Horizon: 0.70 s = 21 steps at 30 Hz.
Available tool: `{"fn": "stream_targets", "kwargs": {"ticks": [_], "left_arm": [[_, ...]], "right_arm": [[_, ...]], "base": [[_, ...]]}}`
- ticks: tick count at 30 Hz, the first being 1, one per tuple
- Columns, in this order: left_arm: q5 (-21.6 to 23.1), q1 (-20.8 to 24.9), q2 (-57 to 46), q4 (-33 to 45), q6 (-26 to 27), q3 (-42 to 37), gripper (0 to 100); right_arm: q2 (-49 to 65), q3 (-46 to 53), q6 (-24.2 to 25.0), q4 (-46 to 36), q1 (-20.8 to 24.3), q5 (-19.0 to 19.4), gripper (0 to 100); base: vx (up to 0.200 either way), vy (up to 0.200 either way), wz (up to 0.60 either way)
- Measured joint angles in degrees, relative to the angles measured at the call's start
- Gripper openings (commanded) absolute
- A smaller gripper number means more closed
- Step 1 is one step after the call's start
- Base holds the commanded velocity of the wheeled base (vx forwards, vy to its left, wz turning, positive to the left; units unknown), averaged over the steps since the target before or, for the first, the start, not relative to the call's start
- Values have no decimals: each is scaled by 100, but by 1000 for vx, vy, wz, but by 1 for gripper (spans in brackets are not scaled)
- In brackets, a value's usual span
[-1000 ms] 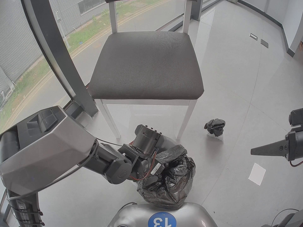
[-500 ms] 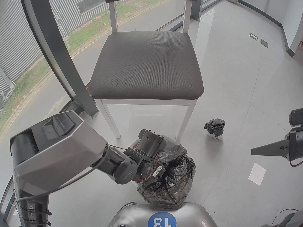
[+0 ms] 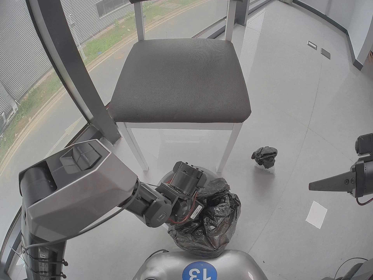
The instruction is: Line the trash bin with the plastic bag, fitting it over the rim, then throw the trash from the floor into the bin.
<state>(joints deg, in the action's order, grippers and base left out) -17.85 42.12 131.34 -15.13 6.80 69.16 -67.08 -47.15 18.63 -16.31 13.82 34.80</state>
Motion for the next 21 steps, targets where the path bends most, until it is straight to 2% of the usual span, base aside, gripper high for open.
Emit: {"fn": "stream_targets", "kwargs": {"ticks": [12,21], "left_arm": [[-60,-433,190,347,-144,1080,0],[-108,-858,143,416,-196,1284,0]], "right_arm": [[5,29,-5,-38,-24,1,100],[20,38,-13,-33,-29,9,100]], "base": [[0,0,0],[0,0,0]]}}
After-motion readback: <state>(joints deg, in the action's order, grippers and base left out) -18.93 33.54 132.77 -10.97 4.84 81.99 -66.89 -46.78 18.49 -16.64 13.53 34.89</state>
